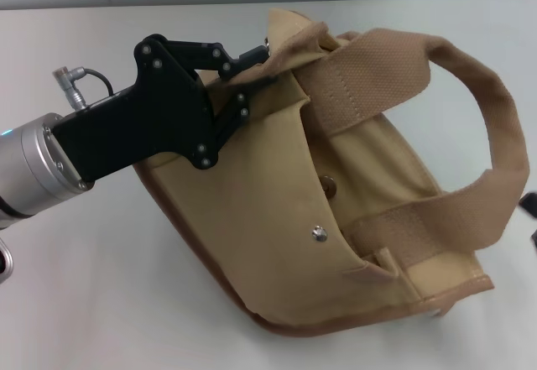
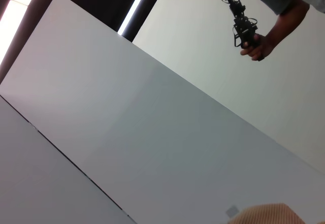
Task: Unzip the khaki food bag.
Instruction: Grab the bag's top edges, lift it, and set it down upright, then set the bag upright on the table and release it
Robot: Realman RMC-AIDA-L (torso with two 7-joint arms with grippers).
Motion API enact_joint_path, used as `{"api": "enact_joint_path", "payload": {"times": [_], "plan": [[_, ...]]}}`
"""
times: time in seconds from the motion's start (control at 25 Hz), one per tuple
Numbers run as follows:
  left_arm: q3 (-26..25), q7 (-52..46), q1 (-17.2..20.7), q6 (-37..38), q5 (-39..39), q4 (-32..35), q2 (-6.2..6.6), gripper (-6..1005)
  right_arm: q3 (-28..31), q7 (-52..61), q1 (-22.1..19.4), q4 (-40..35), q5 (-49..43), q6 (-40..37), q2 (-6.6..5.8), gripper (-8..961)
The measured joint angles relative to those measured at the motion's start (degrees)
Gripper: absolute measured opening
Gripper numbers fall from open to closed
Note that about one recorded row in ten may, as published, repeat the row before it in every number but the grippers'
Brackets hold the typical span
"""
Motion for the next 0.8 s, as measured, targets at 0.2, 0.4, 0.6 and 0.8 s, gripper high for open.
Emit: {"api": "enact_joint_path", "payload": {"times": [0.2, 0.4, 0.6, 0.8], "plan": [[0.0, 0.0, 0.0, 0.2, 0.0, 0.0, 0.00, 78, 3.7, 4.2, 1.3, 0.9, 0.0, -0.7, -0.14, 69], [0.0, 0.0, 0.1, 0.2, 0.0, 0.0, 0.00, 78, 5.3, 15.8, 2.8, 0.0, -0.6, 2.1, -1.68, 124], [-0.1, 0.0, 0.1, 0.3, -0.1, 0.0, 0.00, 78, 5.6, 17.7, 3.7, -0.6, -6.5, 6.5, -3.05, 338], [-0.2, -0.1, 0.0, 0.3, -0.1, 0.0, 0.00, 77, 5.6, 19.3, 4.5, -2.6, -12.8, 8.1, -2.72, 540]]}}
